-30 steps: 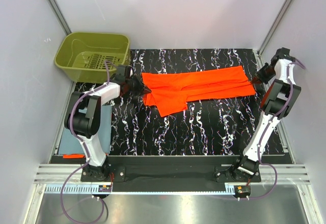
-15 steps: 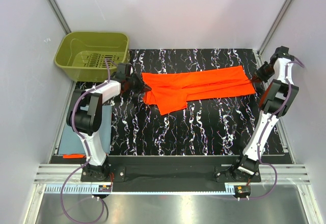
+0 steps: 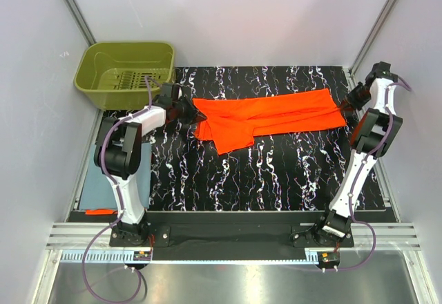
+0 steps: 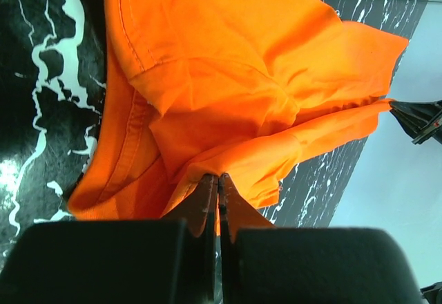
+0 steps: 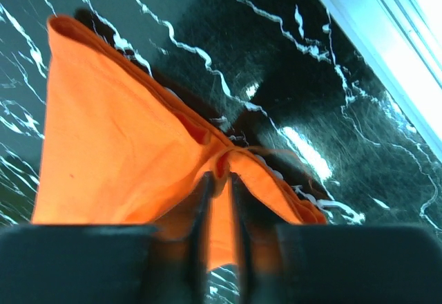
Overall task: Fold and stack the t-shirts
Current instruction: Fold the tshirt
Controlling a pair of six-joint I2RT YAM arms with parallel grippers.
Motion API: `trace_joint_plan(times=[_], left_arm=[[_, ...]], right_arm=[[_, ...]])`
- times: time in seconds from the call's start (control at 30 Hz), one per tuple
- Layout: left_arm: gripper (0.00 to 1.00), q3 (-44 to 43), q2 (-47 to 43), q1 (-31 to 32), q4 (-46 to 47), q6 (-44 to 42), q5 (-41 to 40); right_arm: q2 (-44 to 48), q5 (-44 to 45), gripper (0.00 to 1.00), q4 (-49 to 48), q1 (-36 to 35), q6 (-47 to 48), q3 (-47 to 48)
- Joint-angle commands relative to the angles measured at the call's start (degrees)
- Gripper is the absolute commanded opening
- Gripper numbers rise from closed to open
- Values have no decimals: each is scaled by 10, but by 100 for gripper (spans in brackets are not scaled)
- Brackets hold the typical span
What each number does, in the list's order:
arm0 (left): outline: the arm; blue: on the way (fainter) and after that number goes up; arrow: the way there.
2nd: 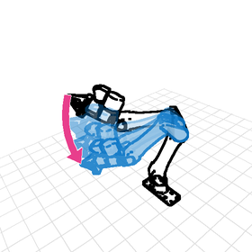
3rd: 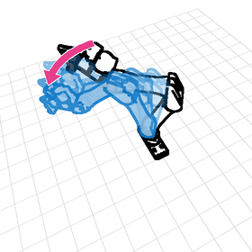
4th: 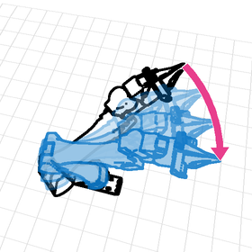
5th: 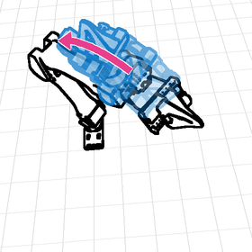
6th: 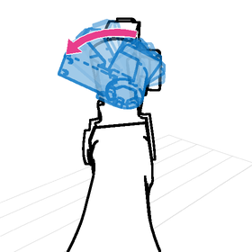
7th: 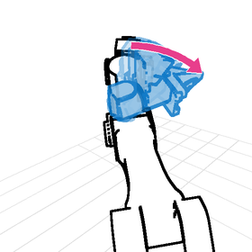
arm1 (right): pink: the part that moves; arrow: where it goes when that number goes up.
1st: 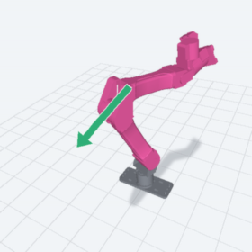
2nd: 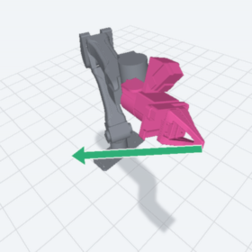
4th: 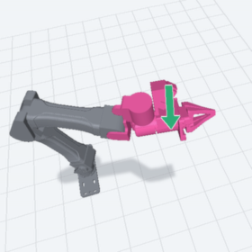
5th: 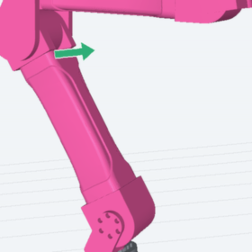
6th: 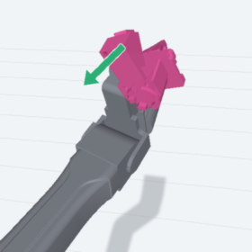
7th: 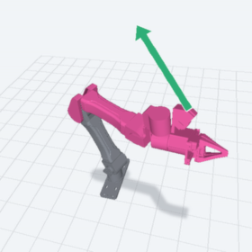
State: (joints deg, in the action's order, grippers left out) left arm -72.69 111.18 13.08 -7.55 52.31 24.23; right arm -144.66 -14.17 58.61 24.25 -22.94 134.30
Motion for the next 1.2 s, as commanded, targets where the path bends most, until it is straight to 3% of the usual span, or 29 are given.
trace_joint_plan(times=[0.0,0.03,0.1,0.13,0.17,0.23,0.33,0.6,0.8,0.87,0.9,0.97,1.17], left_arm=[[12,-25,12,-10,14,-1,-8],[20,-25,15,-10,10,-5,-13],[30,-31,12,-10,-9,-28,-14],[43,-33,5,-10,-23,-49,-22],[48,-33,-2,-10,-32,-61,-25],[58,-26,-22,-6,-52,-91,-30],[63,4,-59,0,-63,-118,-35],[63,89,-184,32,-112,-208,-94],[56,95,-225,83,-145,-275,-123],[52,100,-221,85,-143,-271,-122],[41,99,-204,84,-138,-271,-108],[33,84,-179,84,-138,-281,-92],[31,40,-108,82,-119,-284,-73]], right_arm=[[-16,10,28,-6,3,-12,38],[-19,11,40,0,3,-12,42],[-18,13,45,7,2,-8,53],[-11,15,50,16,1,-7,54],[-6,20,52,22,1,-5,60],[16,34,55,39,-3,3,61],[67,62,63,41,-15,15,34],[182,90,69,36,-47,54,-55],[280,-15,68,-79,-118,12,-241],[304,-39,66,-117,-147,-7,-313],[315,-42,63,-140,-184,-22,-329],[317,-43,46,-154,-225,-30,-357],[272,5,41,-156,-363,-37,-353]])
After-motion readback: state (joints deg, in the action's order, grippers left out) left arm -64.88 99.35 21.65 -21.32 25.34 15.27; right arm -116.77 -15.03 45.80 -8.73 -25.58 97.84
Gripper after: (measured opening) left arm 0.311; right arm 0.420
